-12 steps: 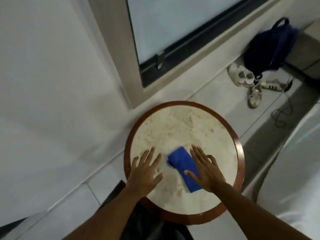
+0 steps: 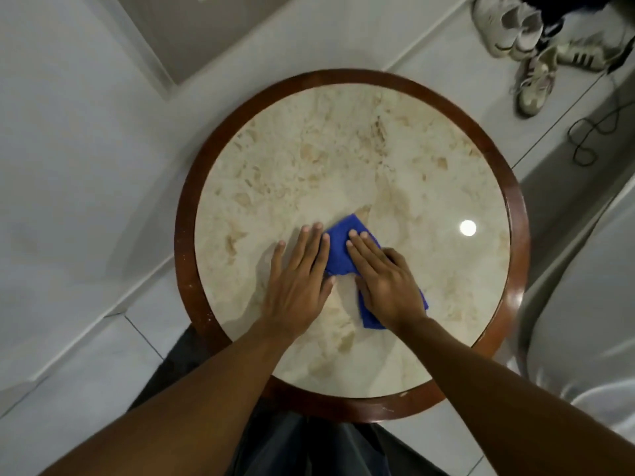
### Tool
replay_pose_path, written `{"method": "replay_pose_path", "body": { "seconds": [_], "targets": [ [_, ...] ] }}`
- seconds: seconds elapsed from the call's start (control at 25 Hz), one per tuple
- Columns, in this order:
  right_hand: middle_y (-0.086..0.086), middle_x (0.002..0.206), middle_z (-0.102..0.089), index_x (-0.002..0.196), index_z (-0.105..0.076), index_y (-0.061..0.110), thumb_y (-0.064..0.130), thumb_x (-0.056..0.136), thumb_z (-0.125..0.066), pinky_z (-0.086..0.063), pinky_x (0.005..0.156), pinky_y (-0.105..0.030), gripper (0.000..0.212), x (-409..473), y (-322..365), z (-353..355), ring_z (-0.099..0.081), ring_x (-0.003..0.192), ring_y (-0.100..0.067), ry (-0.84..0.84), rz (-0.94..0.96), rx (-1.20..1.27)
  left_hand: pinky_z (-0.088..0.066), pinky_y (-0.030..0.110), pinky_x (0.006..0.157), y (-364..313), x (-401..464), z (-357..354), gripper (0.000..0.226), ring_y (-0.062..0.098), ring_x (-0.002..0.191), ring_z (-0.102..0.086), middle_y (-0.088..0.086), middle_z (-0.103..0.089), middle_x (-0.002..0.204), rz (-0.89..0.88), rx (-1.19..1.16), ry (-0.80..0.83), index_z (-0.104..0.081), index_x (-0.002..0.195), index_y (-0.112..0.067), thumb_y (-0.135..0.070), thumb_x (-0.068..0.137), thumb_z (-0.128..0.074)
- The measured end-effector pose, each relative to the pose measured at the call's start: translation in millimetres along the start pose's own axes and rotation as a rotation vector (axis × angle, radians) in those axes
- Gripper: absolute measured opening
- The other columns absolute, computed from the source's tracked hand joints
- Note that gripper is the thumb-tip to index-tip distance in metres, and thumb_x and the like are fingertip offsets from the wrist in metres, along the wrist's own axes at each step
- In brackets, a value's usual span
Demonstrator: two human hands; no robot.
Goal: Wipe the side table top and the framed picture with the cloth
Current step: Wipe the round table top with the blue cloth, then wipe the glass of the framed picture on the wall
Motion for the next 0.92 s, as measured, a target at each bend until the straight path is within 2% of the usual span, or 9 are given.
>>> {"method": "replay_pose_path", "body": {
  "seconds": [0.12, 0.2, 0.28, 0.36, 0.44, 0.52, 0.6, 0.72, 0.92],
  "targets": [
    [-0.016, 0.142, -0.052, 0.134, -0.056, -0.002, 0.002, 0.092, -0.062, -0.051, 0.093, -0.047, 0.043, 14, 17, 29, -0.052, 0.13, -0.032, -0.047, -0.008, 0.084, -0.022, 0.057, 0.121, -2, -3, 34, 0.074, 0.029, 0.153, -0.021, 0.014, -0.025, 0.165, -0.018, 0.031, 0.026, -0.019, 0.157, -0.005, -0.046, 0.1, -0.042],
    [-0.014, 0.143, -0.051, 0.135, -0.056, -0.001, 0.004, 0.092, -0.057, -0.05, 0.094, -0.045, 0.043, 24, 44, 63, -0.053, 0.129, -0.031, -0.103, 0.01, 0.114, -0.02, 0.053, 0.12, 2, -4, 80, 0.072, 0.028, 0.153, -0.024, 0.013, -0.027, 0.165, 0.007, 0.064, -0.001, -0.025, 0.157, -0.006, -0.049, 0.1, -0.038],
    [-0.011, 0.145, -0.047, 0.138, -0.053, 0.003, -0.003, 0.083, -0.069, -0.046, 0.099, -0.042, 0.057, 35, 79, 112, -0.055, 0.128, -0.028, -0.169, 0.02, 0.156, -0.019, 0.049, 0.12, 7, -12, 141, 0.07, 0.026, 0.152, -0.025, 0.011, -0.027, 0.165, 0.045, 0.03, -0.067, -0.028, 0.156, -0.006, -0.051, 0.103, -0.028],
    [-0.009, 0.148, -0.044, 0.143, -0.046, 0.007, -0.005, 0.076, -0.077, -0.04, 0.103, -0.038, 0.074, 52, 122, 183, -0.055, 0.126, -0.025, -0.235, 0.053, 0.202, -0.021, 0.05, 0.121, 14, -26, 231, 0.067, 0.027, 0.152, -0.026, 0.011, -0.028, 0.164, 0.044, 0.016, -0.176, -0.027, 0.156, -0.007, -0.049, 0.105, -0.023],
    [-0.01, 0.149, -0.043, 0.145, -0.04, 0.008, -0.003, 0.079, -0.074, -0.039, 0.104, -0.039, 0.074, 74, 165, 244, -0.052, 0.128, -0.025, -0.305, 0.107, 0.246, -0.028, 0.052, 0.119, 25, -40, 313, 0.063, 0.027, 0.151, -0.027, 0.011, -0.03, 0.163, 0.049, 0.037, -0.273, -0.025, 0.156, -0.007, -0.046, 0.106, -0.025],
    [-0.011, 0.151, -0.042, 0.146, -0.035, 0.007, 0.007, 0.092, -0.059, -0.04, 0.104, -0.042, 0.059, 98, 218, 313, -0.045, 0.137, -0.025, -0.407, 0.189, 0.283, -0.034, 0.056, 0.116, 40, -60, 405, 0.062, 0.029, 0.149, -0.031, 0.011, -0.033, 0.162, 0.058, 0.079, -0.385, -0.026, 0.156, -0.008, -0.046, 0.106, -0.025],
    [-0.01, 0.151, -0.041, 0.147, -0.032, 0.006, 0.021, 0.101, -0.042, -0.037, 0.107, -0.039, 0.049, 124, 278, 382, -0.036, 0.142, -0.021, -0.528, 0.294, 0.281, -0.029, 0.056, 0.116, 58, -81, 497, 0.064, 0.03, 0.148, -0.033, 0.011, -0.031, 0.162, 0.084, 0.157, -0.469, -0.023, 0.156, -0.01, -0.05, 0.107, -0.017],
    [-0.01, 0.148, -0.042, 0.144, -0.034, 0.004, 0.025, 0.108, -0.023, -0.031, 0.108, -0.032, 0.043, 166, 367, 479, -0.027, 0.146, -0.013, -0.739, 0.441, 0.312, -0.021, 0.052, 0.116, 93, -117, 627, 0.065, 0.03, 0.151, -0.027, 0.011, -0.025, 0.164, 0.113, 0.31, -0.653, -0.017, 0.158, -0.011, -0.052, 0.107, -0.013],
    [-0.021, 0.146, -0.046, 0.141, -0.037, -0.004, 0.008, 0.097, -0.048, -0.043, 0.1, -0.045, 0.047, 212, 517, 624, -0.041, 0.138, -0.031, -1.092, 0.609, 0.376, -0.006, 0.048, 0.123, 147, -204, 829, 0.073, 0.027, 0.157, -0.005, 0.012, -0.007, 0.169, 0.127, 0.512, -0.958, -0.003, 0.161, -0.021, -0.062, 0.103, -0.02]
  ]
}}
Point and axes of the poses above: each hand's wrist, its own x-axis towards the middle knuckle, its own z-axis out of the back of the hand, y = z × x, the point moved 5 cm from there along x, towards the middle knuckle
